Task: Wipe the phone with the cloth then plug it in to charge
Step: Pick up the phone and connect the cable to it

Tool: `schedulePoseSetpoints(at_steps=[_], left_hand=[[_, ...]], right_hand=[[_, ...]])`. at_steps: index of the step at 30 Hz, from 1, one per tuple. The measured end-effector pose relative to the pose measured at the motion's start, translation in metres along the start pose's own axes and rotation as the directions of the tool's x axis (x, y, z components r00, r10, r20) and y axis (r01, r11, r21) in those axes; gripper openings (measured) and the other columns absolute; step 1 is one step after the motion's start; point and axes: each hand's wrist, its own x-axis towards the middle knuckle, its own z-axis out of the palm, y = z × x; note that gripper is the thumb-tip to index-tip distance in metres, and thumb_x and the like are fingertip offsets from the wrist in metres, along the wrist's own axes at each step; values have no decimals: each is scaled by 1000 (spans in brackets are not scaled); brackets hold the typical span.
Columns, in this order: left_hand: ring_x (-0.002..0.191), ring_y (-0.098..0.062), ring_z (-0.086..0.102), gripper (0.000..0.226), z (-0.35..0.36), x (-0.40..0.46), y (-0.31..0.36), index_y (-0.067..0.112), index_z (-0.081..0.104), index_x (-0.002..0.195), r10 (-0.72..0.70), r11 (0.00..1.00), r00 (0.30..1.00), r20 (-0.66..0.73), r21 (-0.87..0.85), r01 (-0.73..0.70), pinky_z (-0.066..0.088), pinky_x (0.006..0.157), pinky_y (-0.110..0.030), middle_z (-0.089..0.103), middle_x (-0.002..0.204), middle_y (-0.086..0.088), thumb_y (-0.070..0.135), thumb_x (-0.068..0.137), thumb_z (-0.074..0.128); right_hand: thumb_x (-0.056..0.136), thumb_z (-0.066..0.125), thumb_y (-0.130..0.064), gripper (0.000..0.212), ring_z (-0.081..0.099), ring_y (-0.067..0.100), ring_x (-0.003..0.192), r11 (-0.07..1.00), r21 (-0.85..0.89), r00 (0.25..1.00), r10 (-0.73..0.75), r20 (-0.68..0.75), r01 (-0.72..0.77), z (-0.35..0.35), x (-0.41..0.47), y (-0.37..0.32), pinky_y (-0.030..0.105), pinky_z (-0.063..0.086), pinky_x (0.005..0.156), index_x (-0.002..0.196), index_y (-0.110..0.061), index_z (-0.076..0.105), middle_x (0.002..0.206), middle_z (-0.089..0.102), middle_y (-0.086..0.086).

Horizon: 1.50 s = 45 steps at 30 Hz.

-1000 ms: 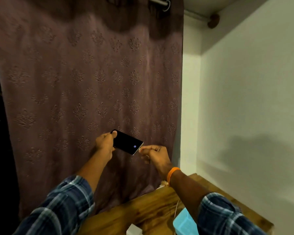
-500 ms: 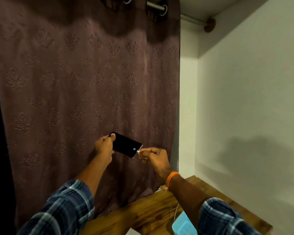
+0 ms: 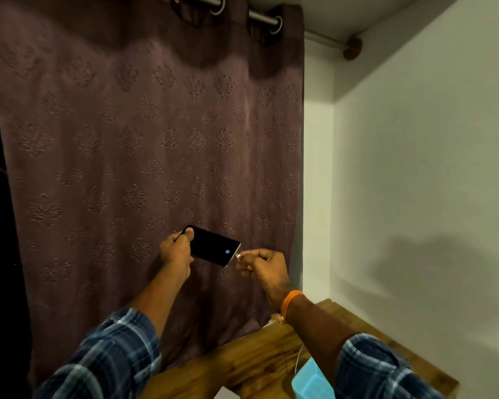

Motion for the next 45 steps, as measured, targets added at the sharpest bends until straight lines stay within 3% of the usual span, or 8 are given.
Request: schedulePoseSetpoints(at_steps=[6, 12, 22, 30, 37, 40, 42, 45], left_hand=[[96, -28, 61, 20, 0, -1, -1, 17, 59, 75, 3, 1000, 1000, -6, -10, -3, 48, 77, -44, 65, 108, -8, 20, 88, 73], [94, -28, 62, 14, -1, -3, -4, 13, 66, 98, -4, 1000, 1000, -8, -8, 4, 51, 77, -45, 66, 100, -11, 20, 88, 73], [89, -25, 61, 15, -3, -8, -9, 13, 65, 100, -2, 1000, 1000, 2, -19, 2, 47, 74, -41, 65, 96, -9, 22, 89, 72], [91, -28, 61, 32, -7, -8, -11, 5, 67, 116, -23, 999, 999, -31, -26, 22, 52, 77, -46, 66, 101, -11, 23, 89, 70], [95, -28, 61, 32, -8, -6, -10, 8, 67, 117, -24, 999, 1000, -14, -39, 23, 50, 77, -44, 66, 104, -11, 23, 90, 71], [91, -26, 62, 25, -9, -5, -10, 13, 67, 111, -1, 1000, 1000, -2, -25, 1, 50, 72, -39, 66, 101, -9, 25, 90, 71], [86, -23, 62, 19, -11, -5, -10, 18, 66, 106, 25, 1000, 1000, 14, -4, -25, 49, 67, -33, 67, 98, -7, 25, 90, 72], [78, -17, 61, 14, -13, -6, -15, 21, 65, 101, 54, 997, 998, 40, 57, -56, 48, 62, -31, 68, 97, -6, 27, 89, 72]], right_hand=[[77, 74, -7, 8, 75, 24, 77, 1000, -7, 1000, 11, 13, -11, 0, -6, -1, 31, 60, 69, 79, -10, 81, 79, 78, 14], [79, 73, -6, 9, 74, 20, 72, 1000, 24, 1000, -2, 3, 2, 0, -12, -3, 27, 58, 63, 79, -9, 81, 77, 78, 12], [77, 77, -17, 7, 74, 23, 78, 998, -3, 998, -59, 13, 60, 0, -18, 2, 31, 61, 71, 82, -15, 82, 80, 78, 11], [76, 74, -13, 8, 75, 26, 74, 999, 20, 996, -43, -77, 45, 0, -18, 0, 30, 59, 63, 78, -12, 81, 75, 77, 15], [74, 75, -16, 8, 75, 24, 74, 1000, -19, 999, -20, -34, 19, 5, -15, 1, 28, 59, 64, 79, -14, 81, 75, 77, 12], [74, 74, -14, 9, 76, 30, 78, 996, -84, 1000, -6, -15, 5, 1, -13, 1, 34, 62, 67, 79, -13, 81, 77, 77, 14], [73, 73, -11, 10, 75, 35, 80, 989, -144, 999, 28, 21, -25, -2, -11, 0, 39, 63, 70, 80, -8, 80, 82, 77, 19], [79, 72, -2, 10, 74, 27, 71, 976, -193, 988, 119, 97, -99, -6, -11, -5, 34, 62, 61, 85, 3, 77, 84, 76, 22]])
